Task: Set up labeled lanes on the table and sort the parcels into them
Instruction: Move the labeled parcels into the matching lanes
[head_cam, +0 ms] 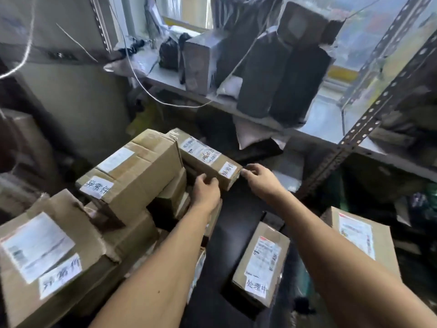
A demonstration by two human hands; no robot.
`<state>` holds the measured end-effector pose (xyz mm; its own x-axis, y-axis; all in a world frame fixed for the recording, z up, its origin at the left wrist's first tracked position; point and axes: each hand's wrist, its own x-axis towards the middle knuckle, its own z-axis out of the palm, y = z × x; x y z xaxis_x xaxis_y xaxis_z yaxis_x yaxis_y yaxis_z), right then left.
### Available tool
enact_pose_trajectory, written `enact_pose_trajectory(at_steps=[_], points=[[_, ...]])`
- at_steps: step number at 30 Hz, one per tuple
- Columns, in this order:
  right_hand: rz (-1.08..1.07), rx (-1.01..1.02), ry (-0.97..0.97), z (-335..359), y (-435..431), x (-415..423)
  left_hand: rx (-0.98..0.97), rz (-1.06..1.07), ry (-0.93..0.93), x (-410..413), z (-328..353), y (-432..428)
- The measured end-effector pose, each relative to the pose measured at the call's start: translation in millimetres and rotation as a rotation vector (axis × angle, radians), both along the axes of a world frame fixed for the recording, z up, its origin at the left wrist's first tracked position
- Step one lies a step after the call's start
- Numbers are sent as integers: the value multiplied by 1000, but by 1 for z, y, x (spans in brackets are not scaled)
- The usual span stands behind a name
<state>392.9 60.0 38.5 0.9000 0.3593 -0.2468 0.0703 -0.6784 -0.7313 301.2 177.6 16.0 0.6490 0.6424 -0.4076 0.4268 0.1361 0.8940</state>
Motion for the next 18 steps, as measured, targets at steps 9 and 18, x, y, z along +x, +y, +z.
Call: enact_pose_trajectory(at_steps=[9, 18], points=[[-24, -2, 48, -51, 42, 57, -102, 105, -14, 40, -49, 5], [-116, 118, 77, -70, 46, 59, -206, 74, -27, 45, -47, 0]])
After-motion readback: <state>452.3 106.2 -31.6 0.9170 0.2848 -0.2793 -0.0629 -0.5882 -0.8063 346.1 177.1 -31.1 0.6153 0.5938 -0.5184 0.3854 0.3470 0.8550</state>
